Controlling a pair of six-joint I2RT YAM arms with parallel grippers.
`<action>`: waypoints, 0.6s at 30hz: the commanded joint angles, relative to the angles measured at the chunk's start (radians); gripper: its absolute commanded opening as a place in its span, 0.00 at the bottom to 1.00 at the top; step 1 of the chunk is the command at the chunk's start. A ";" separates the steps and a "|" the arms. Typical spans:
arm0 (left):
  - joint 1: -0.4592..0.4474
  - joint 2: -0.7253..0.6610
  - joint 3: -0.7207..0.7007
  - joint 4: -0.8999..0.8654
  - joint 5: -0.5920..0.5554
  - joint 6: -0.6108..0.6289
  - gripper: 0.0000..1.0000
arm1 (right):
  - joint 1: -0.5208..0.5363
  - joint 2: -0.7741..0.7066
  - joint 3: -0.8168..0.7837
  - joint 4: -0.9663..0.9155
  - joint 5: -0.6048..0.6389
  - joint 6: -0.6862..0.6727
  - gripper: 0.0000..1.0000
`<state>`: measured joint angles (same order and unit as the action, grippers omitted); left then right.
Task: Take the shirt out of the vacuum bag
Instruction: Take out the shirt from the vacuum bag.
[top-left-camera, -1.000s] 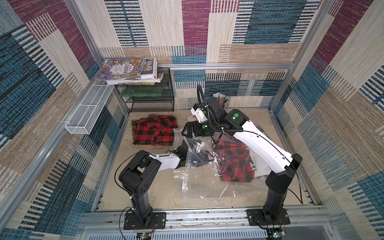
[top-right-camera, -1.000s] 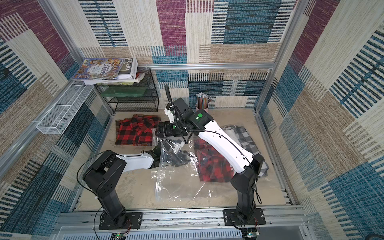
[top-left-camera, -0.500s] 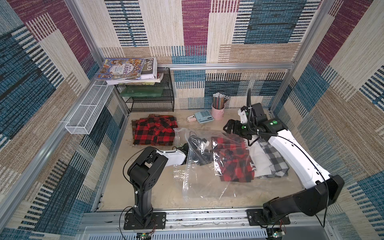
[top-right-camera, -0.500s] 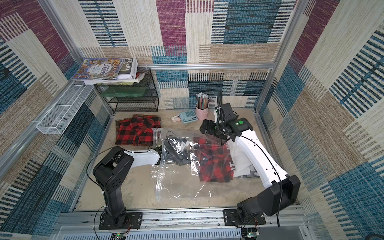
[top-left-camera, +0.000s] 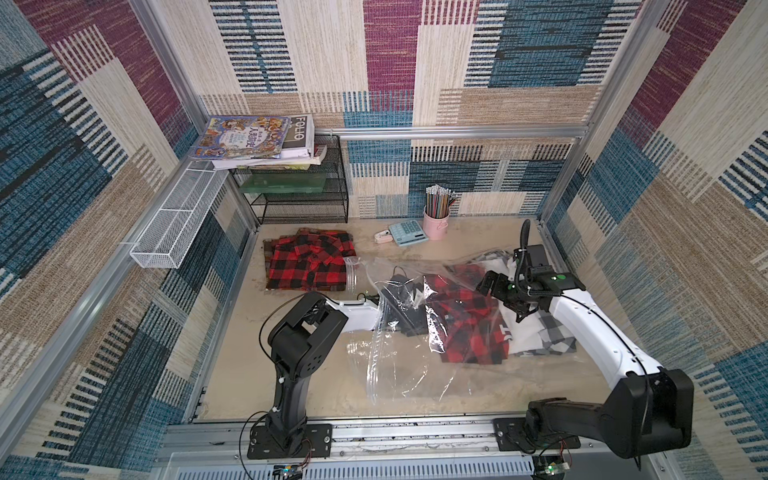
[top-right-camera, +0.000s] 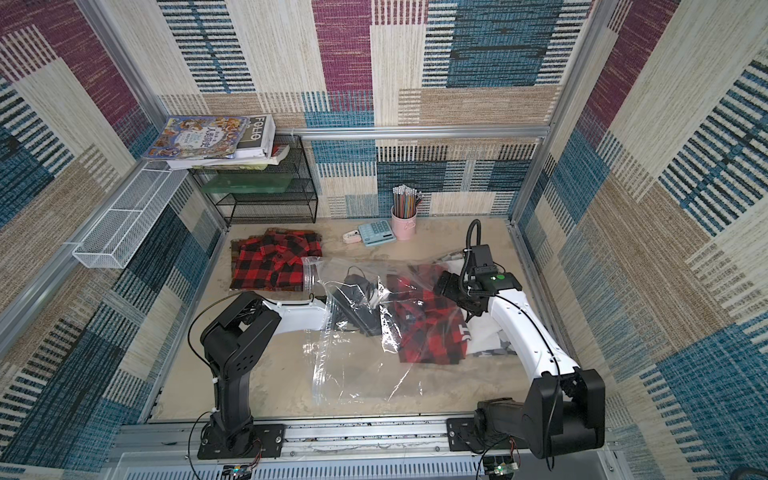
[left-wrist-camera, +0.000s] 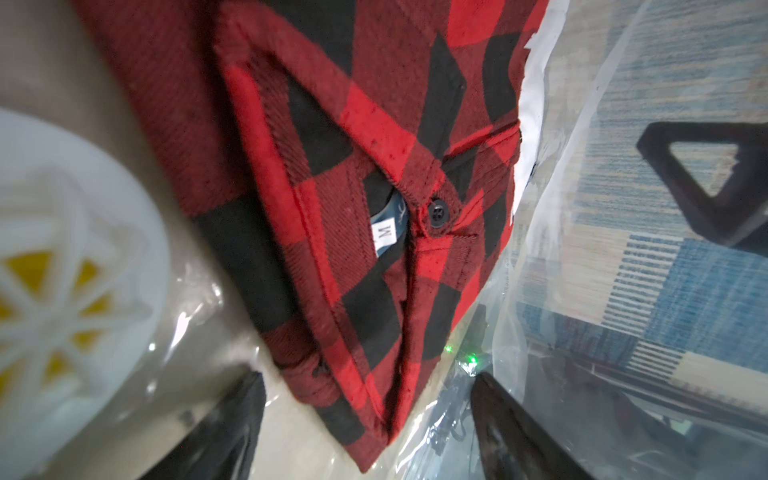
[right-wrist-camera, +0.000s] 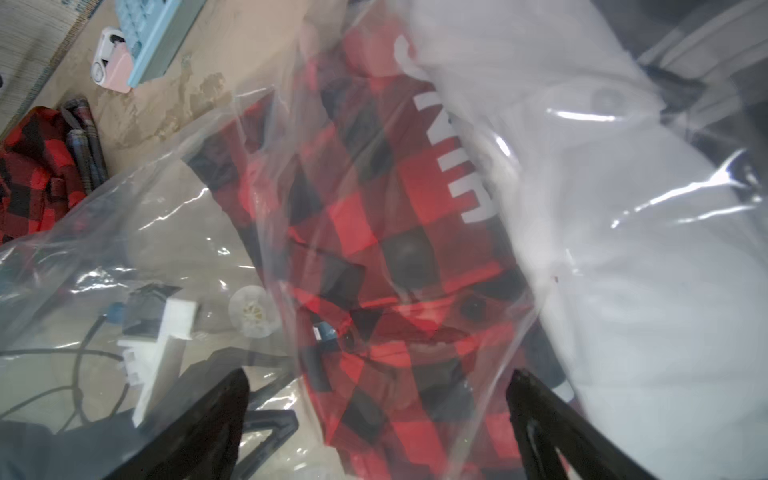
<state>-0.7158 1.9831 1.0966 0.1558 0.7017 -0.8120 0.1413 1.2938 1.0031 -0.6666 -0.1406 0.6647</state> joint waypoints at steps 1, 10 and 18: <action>-0.011 0.015 0.027 -0.040 -0.045 -0.002 0.80 | -0.026 -0.009 -0.041 0.066 -0.025 0.009 0.96; -0.038 0.056 0.084 -0.116 -0.109 0.015 0.78 | -0.059 -0.022 -0.087 0.093 -0.048 -0.001 0.93; -0.047 0.103 0.127 -0.120 -0.161 0.015 0.71 | -0.065 0.000 -0.116 0.099 -0.030 -0.013 0.91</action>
<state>-0.7624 2.0659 1.2198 0.1158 0.6285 -0.8101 0.0799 1.2850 0.8944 -0.5743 -0.1875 0.6605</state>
